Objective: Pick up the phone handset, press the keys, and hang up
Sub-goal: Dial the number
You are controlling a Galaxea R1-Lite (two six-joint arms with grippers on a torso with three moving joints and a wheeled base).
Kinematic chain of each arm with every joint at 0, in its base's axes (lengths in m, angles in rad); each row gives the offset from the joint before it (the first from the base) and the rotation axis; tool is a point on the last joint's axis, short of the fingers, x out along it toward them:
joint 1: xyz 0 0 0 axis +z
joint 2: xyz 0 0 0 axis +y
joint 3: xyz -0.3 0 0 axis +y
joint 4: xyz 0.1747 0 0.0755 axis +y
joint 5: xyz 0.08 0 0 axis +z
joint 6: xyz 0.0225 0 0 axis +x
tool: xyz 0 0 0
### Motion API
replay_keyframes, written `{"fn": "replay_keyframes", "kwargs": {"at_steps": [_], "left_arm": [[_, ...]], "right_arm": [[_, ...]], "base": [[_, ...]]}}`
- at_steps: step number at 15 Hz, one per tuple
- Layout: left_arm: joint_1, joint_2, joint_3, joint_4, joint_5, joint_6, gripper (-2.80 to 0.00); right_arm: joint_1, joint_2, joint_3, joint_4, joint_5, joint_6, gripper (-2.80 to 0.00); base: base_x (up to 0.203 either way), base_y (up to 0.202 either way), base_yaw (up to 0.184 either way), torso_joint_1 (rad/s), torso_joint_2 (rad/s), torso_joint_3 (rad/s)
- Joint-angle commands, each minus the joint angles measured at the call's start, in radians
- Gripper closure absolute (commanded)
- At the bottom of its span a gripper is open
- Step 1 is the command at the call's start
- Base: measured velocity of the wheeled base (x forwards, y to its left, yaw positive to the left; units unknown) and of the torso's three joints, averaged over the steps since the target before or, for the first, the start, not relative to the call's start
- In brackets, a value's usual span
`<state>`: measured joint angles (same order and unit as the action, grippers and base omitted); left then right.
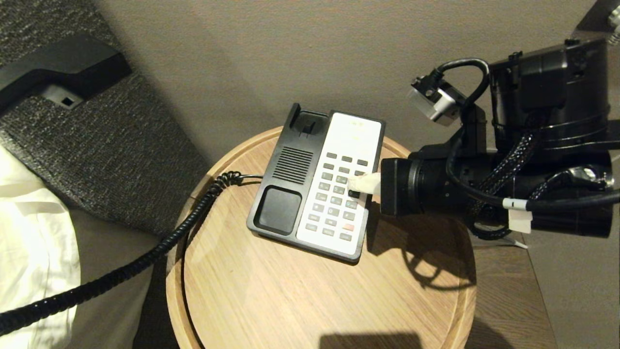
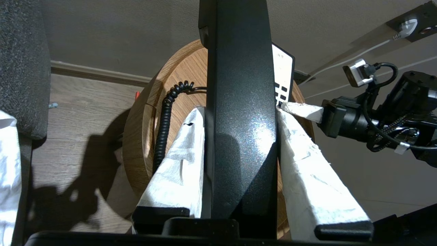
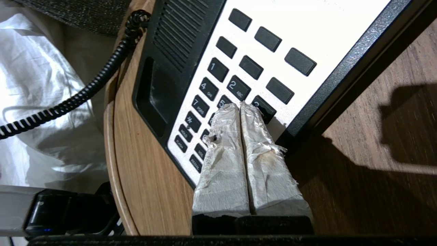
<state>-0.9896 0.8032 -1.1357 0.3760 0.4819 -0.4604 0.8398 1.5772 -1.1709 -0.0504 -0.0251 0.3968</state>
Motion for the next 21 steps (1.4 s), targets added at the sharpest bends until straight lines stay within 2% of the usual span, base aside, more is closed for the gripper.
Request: {"fn": "replay_keyframes", "kwargs": {"at_steps": [1, 17, 21], "left_arm": [[0.0, 0.001, 0.002, 0.001, 0.003, -0.003, 0.0], [0.0, -0.019, 0.034, 0.001, 0.003, -0.004, 0.0], [0.0, -0.024, 0.036, 0.003, 0.003, -0.004, 0.0]], "right_arm": [[-0.001, 0.009, -0.001, -0.002, -0.004, 0.0, 0.0], [-0.031, 0.007, 0.003, -0.002, -0.009, -0.015, 0.0], [-0.031, 0.009, 0.059, -0.044, -0.009, -0.029, 0.0]], "base": [[0.0, 0.0, 0.0, 0.0, 0.0, 0.0], [0.0, 0.0, 0.0, 0.0, 0.0, 0.0], [0.0, 0.0, 0.0, 0.0, 0.0, 0.0]]}}
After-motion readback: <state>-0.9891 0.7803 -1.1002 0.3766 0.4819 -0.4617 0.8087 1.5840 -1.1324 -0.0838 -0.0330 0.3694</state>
